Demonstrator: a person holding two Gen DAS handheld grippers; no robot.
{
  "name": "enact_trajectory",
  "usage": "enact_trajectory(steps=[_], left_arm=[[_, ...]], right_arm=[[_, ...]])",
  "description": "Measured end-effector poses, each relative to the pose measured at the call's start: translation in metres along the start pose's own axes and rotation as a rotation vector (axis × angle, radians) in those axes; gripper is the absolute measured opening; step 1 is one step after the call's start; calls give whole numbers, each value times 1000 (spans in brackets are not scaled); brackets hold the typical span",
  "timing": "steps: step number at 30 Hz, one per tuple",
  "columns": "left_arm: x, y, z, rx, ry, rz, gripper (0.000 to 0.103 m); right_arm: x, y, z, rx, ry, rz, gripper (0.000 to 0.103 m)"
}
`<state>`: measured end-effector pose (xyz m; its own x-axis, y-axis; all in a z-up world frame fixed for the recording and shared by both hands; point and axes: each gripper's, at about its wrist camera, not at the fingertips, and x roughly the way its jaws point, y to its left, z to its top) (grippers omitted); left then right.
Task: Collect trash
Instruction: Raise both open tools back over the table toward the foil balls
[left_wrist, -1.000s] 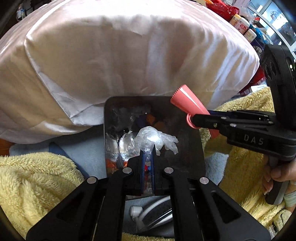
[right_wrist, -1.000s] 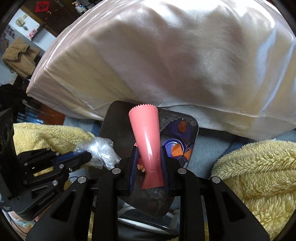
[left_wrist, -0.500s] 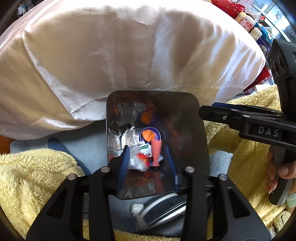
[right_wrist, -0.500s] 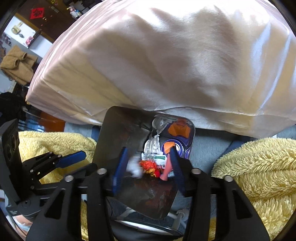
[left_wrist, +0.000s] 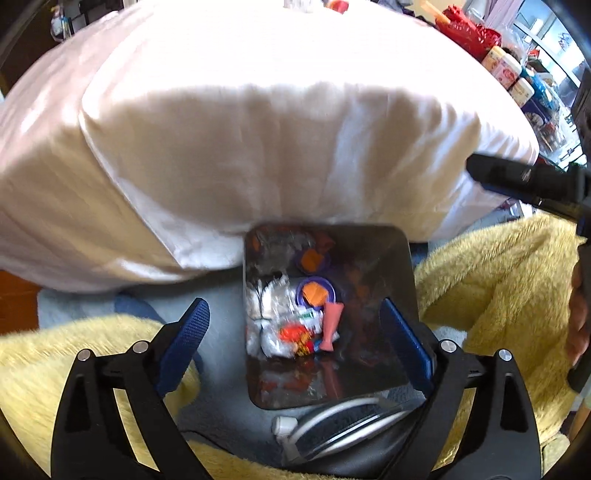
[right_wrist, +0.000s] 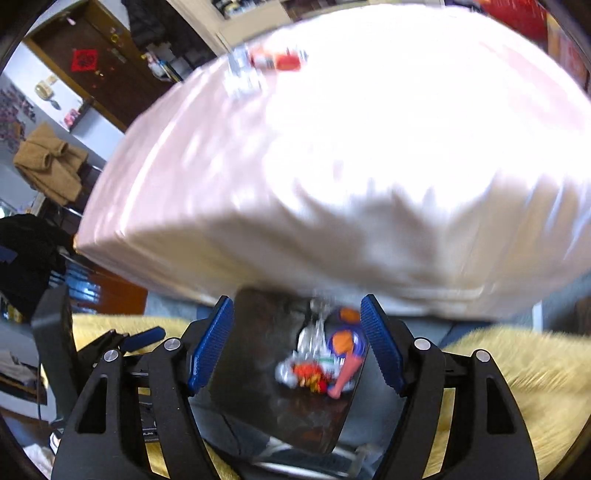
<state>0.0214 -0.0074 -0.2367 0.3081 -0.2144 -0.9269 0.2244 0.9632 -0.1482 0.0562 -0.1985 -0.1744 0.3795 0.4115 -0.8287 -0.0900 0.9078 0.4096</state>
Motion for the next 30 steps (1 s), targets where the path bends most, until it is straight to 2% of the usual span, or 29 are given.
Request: enact_trajectory(steps=[2, 8, 17, 30], left_arm=[[-10, 2, 12, 6, -31, 7, 88], [-32, 12, 57, -25, -102, -24, 88], [-50, 17, 140, -29, -180, 5, 88], [-21, 9, 230, 1, -192, 18, 88]], right_arm=[[-10, 3, 16, -15, -37, -11, 82], [-23, 9, 62, -74, -101, -55, 83], [-16, 11, 132, -111, -136, -96, 83], [27, 11, 214, -104, -132, -114, 83]])
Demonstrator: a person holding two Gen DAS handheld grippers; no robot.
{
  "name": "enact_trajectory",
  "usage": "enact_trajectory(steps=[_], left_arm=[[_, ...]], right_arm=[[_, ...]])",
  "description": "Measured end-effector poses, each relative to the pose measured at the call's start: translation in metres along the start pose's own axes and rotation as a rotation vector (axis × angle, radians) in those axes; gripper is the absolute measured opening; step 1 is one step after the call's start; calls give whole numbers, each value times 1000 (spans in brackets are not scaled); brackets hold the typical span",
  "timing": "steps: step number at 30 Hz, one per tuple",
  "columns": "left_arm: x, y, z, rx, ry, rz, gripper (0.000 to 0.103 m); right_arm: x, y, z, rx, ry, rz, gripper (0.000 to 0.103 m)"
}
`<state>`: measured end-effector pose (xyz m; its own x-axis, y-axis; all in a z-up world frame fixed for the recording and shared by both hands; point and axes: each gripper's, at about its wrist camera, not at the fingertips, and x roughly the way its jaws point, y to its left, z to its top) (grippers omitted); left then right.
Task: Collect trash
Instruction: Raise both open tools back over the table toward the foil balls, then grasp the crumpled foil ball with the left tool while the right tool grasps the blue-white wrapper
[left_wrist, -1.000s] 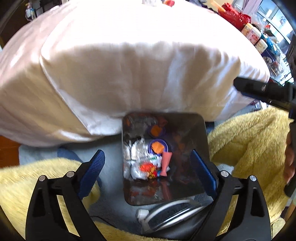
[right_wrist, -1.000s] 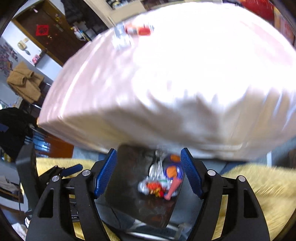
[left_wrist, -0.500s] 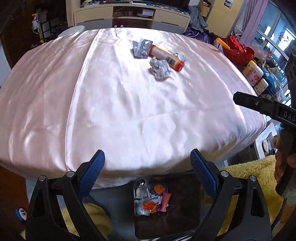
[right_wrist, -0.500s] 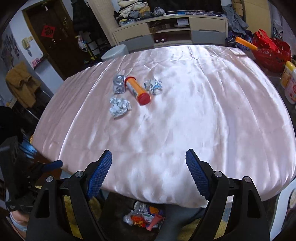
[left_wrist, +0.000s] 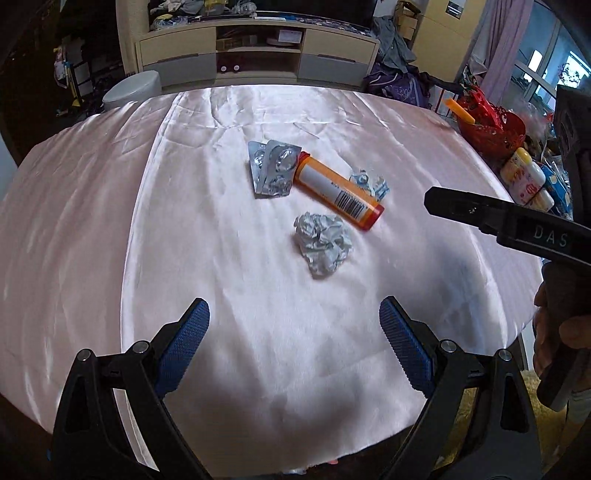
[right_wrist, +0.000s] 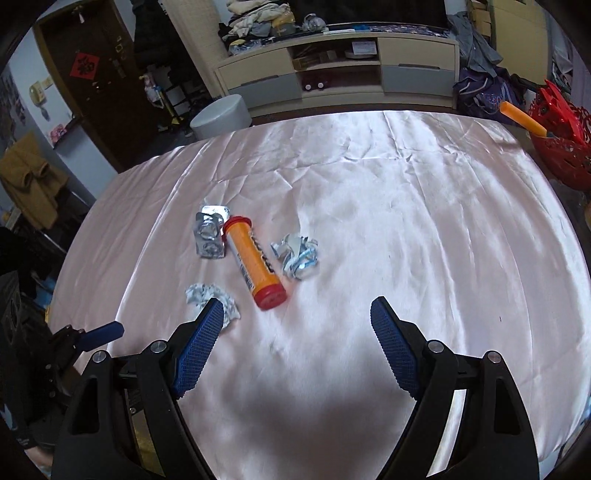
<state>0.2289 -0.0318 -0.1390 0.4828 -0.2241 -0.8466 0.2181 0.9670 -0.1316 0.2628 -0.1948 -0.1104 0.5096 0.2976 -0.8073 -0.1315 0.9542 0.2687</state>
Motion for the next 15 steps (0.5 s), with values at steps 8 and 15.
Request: enact_trajectory(steps=[8, 15], left_arm=[[26, -5, 29, 22, 4, -4, 88], [49, -4, 37, 24, 27, -21, 71]], right_arm=[[38, -5, 28, 26, 29, 25, 64], [64, -7, 35, 36, 69, 44, 53]])
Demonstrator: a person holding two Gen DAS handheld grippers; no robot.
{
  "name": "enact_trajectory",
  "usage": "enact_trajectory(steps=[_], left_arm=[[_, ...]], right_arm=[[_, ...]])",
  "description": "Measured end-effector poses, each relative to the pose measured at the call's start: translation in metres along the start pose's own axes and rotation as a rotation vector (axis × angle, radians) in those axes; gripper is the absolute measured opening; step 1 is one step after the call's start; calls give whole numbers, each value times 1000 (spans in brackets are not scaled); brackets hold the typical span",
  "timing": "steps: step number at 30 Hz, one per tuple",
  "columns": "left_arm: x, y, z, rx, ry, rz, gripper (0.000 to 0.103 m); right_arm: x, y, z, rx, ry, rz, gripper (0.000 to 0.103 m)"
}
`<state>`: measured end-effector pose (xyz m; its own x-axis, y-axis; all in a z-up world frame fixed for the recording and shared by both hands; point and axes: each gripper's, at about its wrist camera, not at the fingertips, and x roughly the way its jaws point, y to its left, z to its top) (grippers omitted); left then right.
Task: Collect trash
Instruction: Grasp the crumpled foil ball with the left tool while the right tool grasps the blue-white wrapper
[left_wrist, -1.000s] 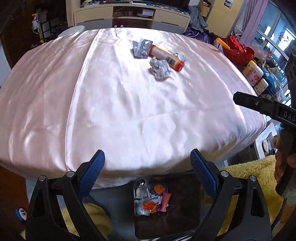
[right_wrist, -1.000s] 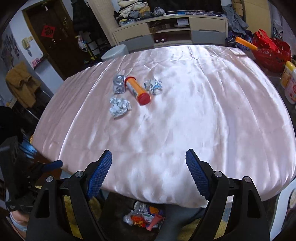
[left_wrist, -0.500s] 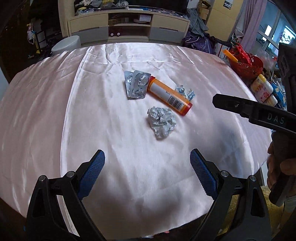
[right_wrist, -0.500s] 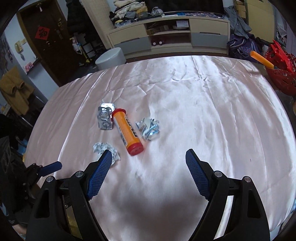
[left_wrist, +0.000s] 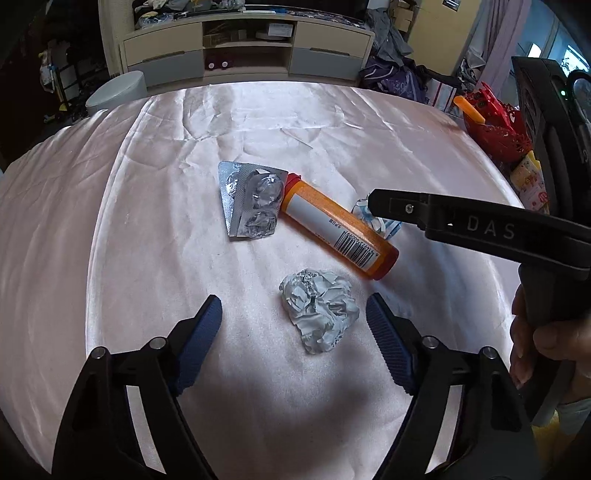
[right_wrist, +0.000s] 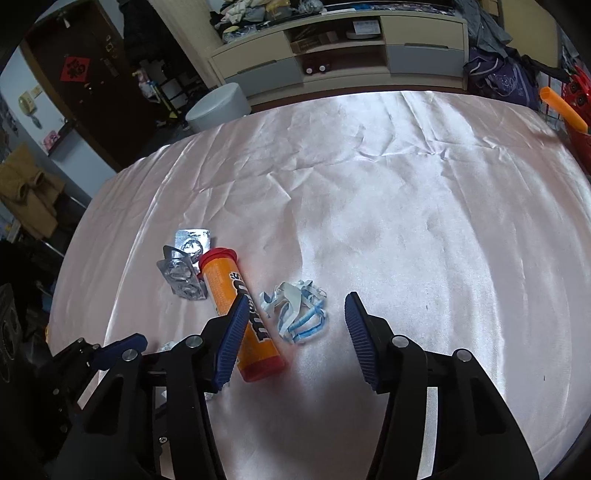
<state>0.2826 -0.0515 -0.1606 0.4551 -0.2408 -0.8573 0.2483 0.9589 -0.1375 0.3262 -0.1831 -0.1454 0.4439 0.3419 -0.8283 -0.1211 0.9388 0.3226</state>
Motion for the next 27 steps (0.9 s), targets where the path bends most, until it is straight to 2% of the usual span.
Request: enact_trajectory(steps=[2, 4, 5, 7, 9, 12, 16, 21, 27], left_arm=[[5, -1, 1, 9, 5, -4, 67], [9, -3, 2, 22, 10, -11, 58], [11, -4, 2, 27, 15, -16, 55], [14, -5, 1, 35, 23, -28, 40], [14, -7, -1, 45, 19, -31, 35], [9, -8, -3, 62, 4, -34, 26], [0, -8, -7, 61, -4, -32, 22], [-23, -9, -19, 62, -31, -26, 21], [-59, -14, -39, 38, -64, -14, 22]], right_arm=[[6, -1, -1, 2, 17, 5, 50], [11, -1, -2, 0, 31, 11, 45], [13, -1, -2, -3, 39, 15, 39], [15, 2, -5, -16, 43, 14, 29], [15, 5, -7, -36, 48, 18, 16], [12, 6, -10, -51, 43, 18, 13], [1, 0, -14, -30, 24, 18, 12], [-29, -6, -26, -14, -12, 22, 12], [-71, -3, -60, -25, -37, 38, 12]])
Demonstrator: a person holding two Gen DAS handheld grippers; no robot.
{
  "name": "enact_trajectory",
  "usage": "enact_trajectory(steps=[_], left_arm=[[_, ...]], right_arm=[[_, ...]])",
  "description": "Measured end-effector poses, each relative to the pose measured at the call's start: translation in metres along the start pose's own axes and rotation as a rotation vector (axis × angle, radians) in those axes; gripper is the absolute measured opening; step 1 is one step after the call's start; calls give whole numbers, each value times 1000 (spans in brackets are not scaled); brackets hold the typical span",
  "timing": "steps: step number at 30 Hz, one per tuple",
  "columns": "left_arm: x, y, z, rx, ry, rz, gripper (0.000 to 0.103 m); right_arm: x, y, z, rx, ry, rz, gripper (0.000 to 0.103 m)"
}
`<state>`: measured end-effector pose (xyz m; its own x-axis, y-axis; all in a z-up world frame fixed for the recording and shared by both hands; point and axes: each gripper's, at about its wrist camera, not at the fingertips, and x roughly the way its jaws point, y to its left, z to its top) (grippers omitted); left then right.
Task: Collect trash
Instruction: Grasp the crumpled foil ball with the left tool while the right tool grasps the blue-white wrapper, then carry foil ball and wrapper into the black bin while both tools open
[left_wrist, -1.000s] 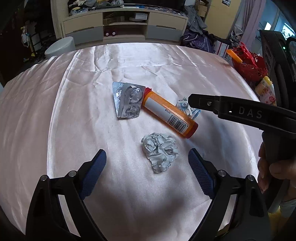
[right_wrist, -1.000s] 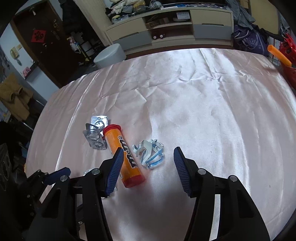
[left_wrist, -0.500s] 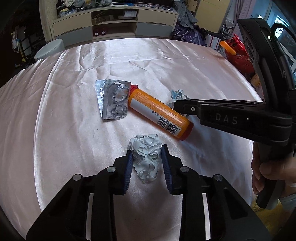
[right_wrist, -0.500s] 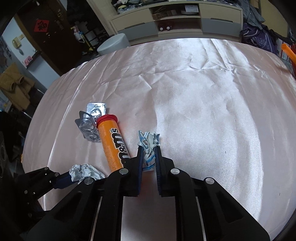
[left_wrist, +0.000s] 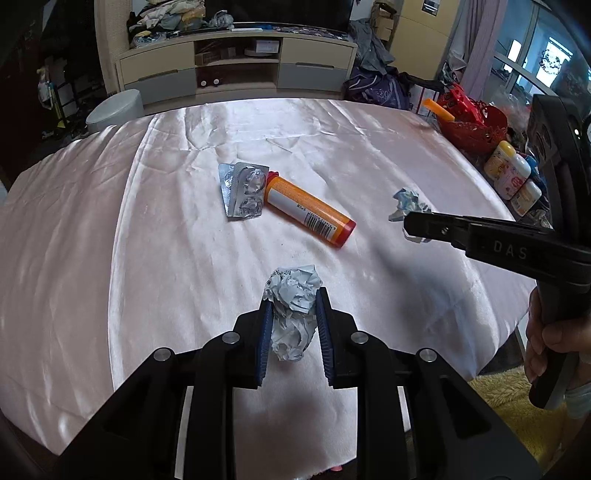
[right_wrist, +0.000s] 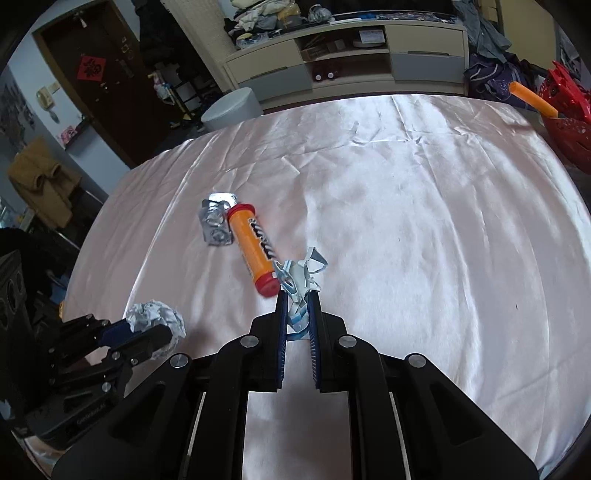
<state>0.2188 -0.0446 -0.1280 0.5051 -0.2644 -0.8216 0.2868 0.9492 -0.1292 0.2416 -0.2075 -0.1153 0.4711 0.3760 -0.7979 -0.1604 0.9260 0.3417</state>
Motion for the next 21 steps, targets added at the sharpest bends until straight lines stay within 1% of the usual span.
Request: enact_trajectory(steps=[6, 10, 16, 21], left_arm=[[-33, -13, -35, -15, -15, -23, 22], [-52, -21, -62, -9, -25, -25, 22], [-70, -31, -105, -10, -16, -41, 22], [-73, -35, -140, -26, 12, -49, 22]], right_arm=[[-35, 12, -40, -19, -5, 29, 13], [-48, 25, -67, -33, 5, 48, 13], [-56, 35, -110, -40, 29, 72, 13], [-57, 39, -148, -30, 57, 84, 13]])
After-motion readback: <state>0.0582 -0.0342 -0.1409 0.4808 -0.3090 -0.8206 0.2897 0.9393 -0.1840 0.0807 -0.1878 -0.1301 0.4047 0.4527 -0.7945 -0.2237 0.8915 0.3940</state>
